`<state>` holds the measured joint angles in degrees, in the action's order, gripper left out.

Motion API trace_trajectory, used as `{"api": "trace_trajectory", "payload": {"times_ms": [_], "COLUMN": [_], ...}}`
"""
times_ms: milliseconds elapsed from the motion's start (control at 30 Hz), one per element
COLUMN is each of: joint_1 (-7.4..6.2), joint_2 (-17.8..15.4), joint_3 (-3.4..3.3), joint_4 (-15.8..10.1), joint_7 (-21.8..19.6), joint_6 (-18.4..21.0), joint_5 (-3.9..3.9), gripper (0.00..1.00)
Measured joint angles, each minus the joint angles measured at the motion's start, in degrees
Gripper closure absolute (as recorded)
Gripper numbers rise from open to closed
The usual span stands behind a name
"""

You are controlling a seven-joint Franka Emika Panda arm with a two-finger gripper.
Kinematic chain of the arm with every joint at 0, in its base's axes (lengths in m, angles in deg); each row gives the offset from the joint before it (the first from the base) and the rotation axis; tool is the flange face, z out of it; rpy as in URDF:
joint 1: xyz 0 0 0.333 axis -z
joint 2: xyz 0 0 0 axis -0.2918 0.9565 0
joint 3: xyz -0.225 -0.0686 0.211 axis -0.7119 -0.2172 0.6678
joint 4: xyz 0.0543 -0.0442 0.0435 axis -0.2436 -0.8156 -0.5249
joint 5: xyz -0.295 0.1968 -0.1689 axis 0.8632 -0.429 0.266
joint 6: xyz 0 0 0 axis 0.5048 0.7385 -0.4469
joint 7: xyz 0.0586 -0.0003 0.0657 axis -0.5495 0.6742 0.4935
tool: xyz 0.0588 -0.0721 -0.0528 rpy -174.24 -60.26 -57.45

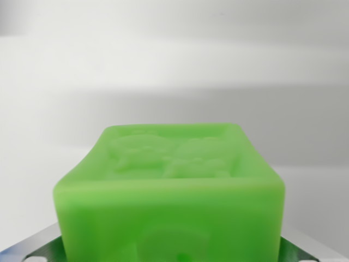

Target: Stack cube

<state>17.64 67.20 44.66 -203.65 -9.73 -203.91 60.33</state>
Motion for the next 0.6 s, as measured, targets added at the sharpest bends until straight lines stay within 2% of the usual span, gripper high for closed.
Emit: {"api": "trace_trajectory", "payload": {"times_ms": [133,600], "joint_1": [-0.16,-2.23], "joint_2": [-0.61,-0.88], "joint_3": [0.00,0.01], "joint_4": [0.14,2.29], "joint_7": [-0.38,-3.79], "joint_6": [0.67,3.34], "joint_5": [0.00,0.00], "gripper": [1.00,1.00]}}
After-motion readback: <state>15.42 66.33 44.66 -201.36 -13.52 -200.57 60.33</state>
